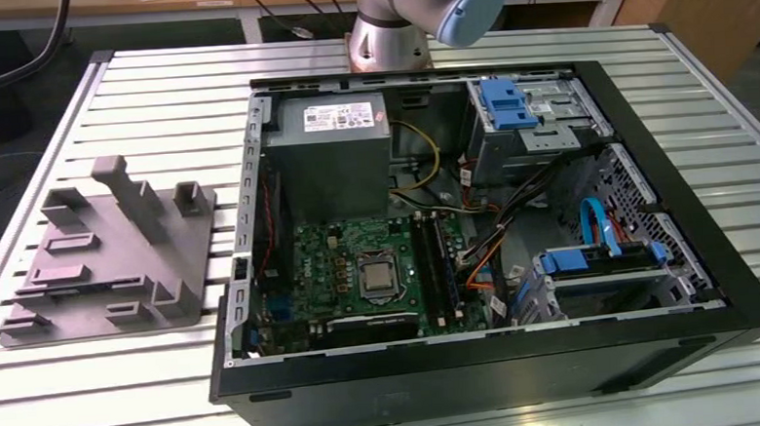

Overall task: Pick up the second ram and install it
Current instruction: 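Reach for the second ram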

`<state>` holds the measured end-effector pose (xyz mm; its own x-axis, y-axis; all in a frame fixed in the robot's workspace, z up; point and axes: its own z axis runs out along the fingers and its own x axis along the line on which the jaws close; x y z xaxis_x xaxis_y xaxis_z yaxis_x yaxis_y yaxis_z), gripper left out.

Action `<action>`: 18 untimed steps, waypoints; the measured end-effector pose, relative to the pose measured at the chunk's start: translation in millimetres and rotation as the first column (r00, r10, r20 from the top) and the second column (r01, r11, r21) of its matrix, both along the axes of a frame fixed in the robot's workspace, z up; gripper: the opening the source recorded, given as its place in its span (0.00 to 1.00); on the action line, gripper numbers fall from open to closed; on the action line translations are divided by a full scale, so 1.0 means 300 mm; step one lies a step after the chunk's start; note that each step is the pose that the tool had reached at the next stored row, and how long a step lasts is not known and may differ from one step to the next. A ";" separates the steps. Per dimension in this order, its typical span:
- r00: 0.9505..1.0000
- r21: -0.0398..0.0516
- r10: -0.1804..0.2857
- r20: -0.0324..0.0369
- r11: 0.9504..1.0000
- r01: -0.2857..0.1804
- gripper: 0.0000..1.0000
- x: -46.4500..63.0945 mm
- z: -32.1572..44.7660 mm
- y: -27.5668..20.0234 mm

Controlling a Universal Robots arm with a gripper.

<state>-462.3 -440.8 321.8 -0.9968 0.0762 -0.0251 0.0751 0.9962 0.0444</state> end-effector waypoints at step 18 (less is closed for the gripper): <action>1.000 0.000 0.000 0.000 1.000 0.000 0.10 -0.030 -0.033 -0.003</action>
<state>-471.2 -441.8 311.9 -0.9968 0.0762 -0.0252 0.0750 0.9962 0.0445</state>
